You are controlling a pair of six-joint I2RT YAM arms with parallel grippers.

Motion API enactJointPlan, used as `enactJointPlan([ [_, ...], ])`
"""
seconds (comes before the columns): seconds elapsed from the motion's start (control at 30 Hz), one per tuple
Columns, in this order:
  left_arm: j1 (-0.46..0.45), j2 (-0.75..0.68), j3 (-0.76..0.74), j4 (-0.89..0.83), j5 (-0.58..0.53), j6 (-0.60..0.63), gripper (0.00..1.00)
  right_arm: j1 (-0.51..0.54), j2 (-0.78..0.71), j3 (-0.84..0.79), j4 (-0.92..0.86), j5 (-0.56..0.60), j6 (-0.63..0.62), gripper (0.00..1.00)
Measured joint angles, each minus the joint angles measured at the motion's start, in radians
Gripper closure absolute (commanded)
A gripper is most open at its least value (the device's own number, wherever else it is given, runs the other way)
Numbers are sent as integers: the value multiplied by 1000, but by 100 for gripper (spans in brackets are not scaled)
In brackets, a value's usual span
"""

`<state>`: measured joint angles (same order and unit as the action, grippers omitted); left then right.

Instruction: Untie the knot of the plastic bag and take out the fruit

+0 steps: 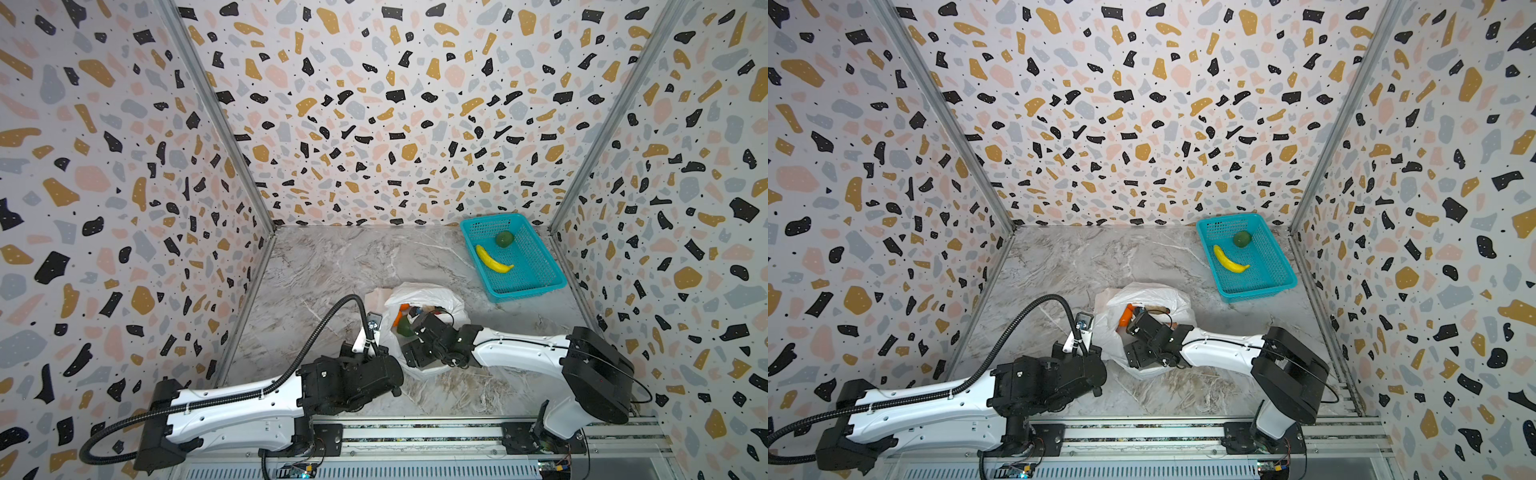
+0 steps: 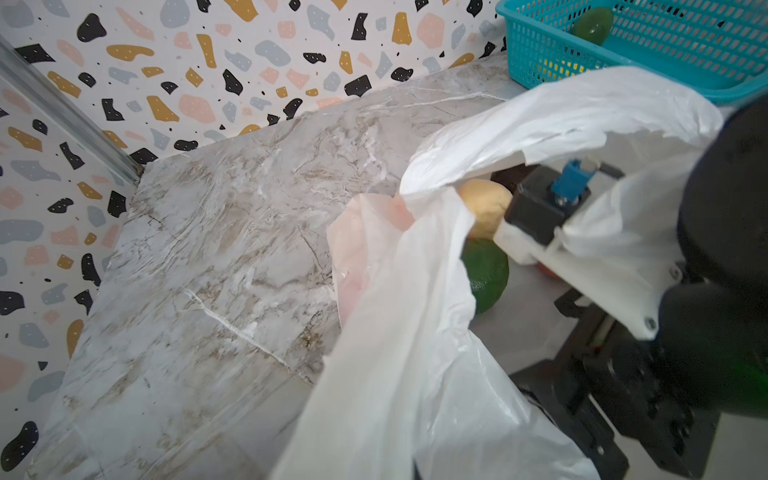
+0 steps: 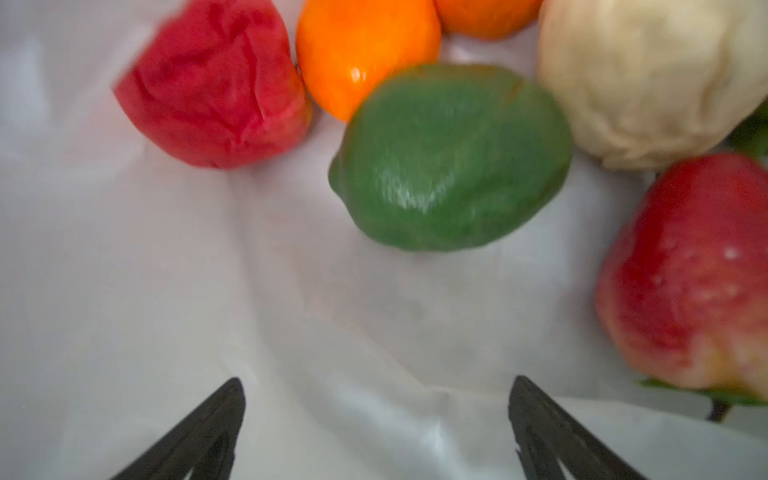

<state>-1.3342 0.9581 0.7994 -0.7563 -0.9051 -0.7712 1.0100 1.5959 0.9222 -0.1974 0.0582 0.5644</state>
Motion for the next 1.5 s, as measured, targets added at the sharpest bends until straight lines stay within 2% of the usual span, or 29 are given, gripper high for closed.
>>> enactJointPlan([
  [0.13, -31, -6, 0, -43, 22, -25, 100, -61, -11, -21, 17, -84, 8, 0],
  [0.27, -56, -2, 0, -59, 31, -44, 100, -98, -71, -39, -3, -93, 11, 0],
  [0.4, -60, 20, 0, -59, 29, -56, 100, -142, -134, -2, -90, -40, 39, 1],
  [0.5, -61, 35, 0, -56, 29, -62, 100, -170, -180, -2, -153, 45, 64, 1],
  [0.67, -64, 49, 0, -34, 29, -73, 100, -214, -236, -97, -177, 159, 86, 1],
  [0.77, -68, 63, 0, -11, 29, -82, 100, -254, -230, -145, -179, 185, 82, 1],
  [0.87, -76, 71, 0, 3, 29, -84, 100, -262, -226, -149, -165, 159, 56, 1],
  [1.27, -134, 78, 0, 2, 28, -93, 100, -80, -227, -145, -101, -146, -9, 1],
  [1.4, -143, 84, 0, 2, 27, -118, 100, -11, -229, -146, -89, -181, -8, 1],
  [1.5, -149, 91, 0, 0, 23, -138, 100, 40, -249, -178, -66, -163, -5, 1],
])
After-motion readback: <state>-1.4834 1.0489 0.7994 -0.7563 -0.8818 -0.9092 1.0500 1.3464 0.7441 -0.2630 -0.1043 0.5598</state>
